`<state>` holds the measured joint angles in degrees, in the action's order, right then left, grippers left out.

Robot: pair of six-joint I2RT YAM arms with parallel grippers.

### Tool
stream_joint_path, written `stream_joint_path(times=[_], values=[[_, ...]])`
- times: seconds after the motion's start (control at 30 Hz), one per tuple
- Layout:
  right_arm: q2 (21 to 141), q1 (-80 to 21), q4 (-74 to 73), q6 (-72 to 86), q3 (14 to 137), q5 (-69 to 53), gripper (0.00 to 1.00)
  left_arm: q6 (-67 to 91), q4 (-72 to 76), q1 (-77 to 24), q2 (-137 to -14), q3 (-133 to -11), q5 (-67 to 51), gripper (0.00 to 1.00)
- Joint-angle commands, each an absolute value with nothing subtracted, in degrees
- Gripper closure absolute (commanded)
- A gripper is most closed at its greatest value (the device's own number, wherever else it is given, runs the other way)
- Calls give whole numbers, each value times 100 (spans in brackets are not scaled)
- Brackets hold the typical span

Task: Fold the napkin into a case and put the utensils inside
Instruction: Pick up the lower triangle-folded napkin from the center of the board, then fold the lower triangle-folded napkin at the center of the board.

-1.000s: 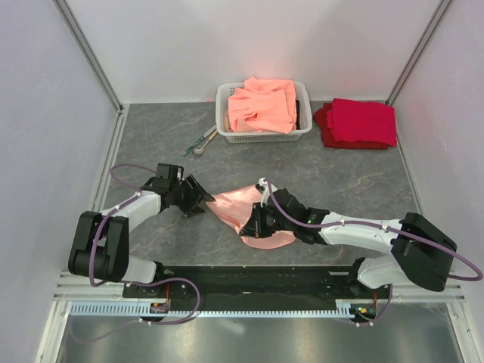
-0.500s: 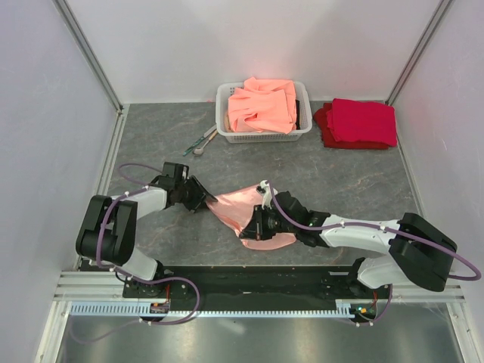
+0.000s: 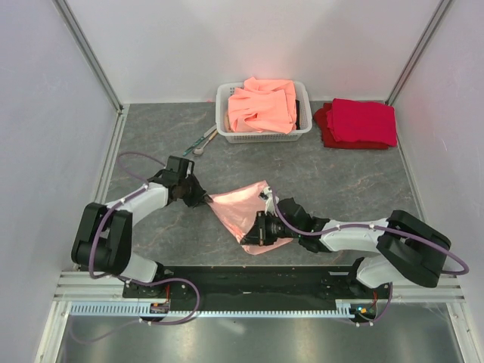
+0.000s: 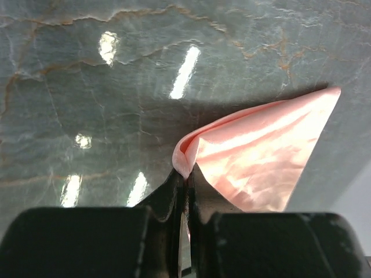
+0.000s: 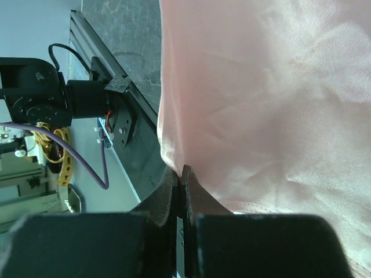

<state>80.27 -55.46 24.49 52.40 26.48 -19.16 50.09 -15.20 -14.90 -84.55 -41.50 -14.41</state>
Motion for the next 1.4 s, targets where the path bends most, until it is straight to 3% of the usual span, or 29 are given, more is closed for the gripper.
stream_joint_path(times=[0.0,0.17,0.27,0.47,0.6,0.8,0.97,1.1,1.13,1.37], values=[[8288,-5581,3155,5440,2365,-2522,100,4561,-2389,-2194,-7989,-4965,622,98],[8552,-5590,3884,5774,2005,-2698,100,4685,-3311,-2865,-8515,-5798,1931,98],[8552,-5590,4069,5906,1794,-2716,100,4737,-3594,-2935,-9087,-6273,2082,98],[8481,-5774,3719,5705,1818,-2716,100,4686,-3657,-2971,-9667,-6696,2066,98],[8630,-6213,2498,5107,2442,-2181,100,4535,-3323,-2962,-9747,-6531,1574,98],[8833,-6240,3331,5572,2250,-2408,100,4439,-3129,-2988,-9677,-6398,1555,98],[9026,-6240,2813,5257,2382,-2294,99,4272,-2972,-2988,-9510,-6267,1512,98],[9105,-6249,2462,5133,2522,-2153,86,4219,-2734,-2988,-9466,-6004,1178,98],[9114,-6249,2444,5124,2540,-2171,78,4219,-2655,-2988,-9431,-5820,1160,98],[8703,-6249,1646,4843,3022,-2013,50,4131,-2382,-2988,-9194,-5449,1099,98]])
